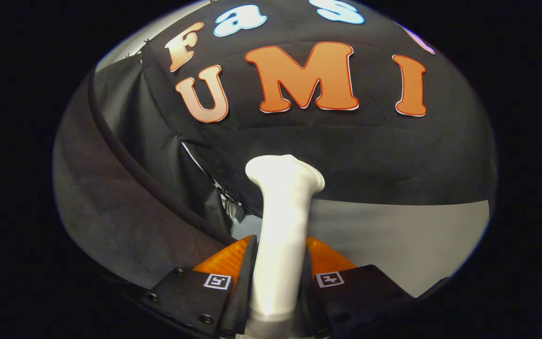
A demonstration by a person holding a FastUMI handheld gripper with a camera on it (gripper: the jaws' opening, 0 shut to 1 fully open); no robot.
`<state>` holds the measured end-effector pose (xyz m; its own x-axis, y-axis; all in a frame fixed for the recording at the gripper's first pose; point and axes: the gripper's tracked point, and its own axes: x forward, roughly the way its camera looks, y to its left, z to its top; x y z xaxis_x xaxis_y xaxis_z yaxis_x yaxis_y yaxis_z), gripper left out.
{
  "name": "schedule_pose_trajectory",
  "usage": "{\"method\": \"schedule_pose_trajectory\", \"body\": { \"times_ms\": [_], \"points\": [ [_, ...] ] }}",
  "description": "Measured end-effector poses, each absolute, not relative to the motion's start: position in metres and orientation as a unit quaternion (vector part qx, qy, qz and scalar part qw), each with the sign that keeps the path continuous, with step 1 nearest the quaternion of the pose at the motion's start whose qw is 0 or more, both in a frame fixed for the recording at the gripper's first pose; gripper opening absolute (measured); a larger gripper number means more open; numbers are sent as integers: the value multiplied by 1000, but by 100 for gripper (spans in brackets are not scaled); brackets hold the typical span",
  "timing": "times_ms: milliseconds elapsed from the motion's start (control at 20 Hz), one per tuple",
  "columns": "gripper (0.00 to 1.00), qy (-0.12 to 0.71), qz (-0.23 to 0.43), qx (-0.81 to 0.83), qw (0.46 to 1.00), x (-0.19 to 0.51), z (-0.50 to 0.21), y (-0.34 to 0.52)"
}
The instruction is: Iron the clothes twice with a garment steamer, once on the left side and once on the right side.
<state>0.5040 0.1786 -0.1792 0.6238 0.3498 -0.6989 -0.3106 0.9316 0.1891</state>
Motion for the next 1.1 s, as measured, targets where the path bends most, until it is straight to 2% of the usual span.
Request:
{"method": "schedule_pose_trajectory", "body": {
  "times_ms": [350, 550, 1100],
  "points": [
    [51, 247, 166, -44, 954, 468, -116, 163],
    [51, 202, 142, -20, 969, 422, -89, 156],
    [51, 116, -2, 7, 993, 290, -37, 104]
  ]
}}
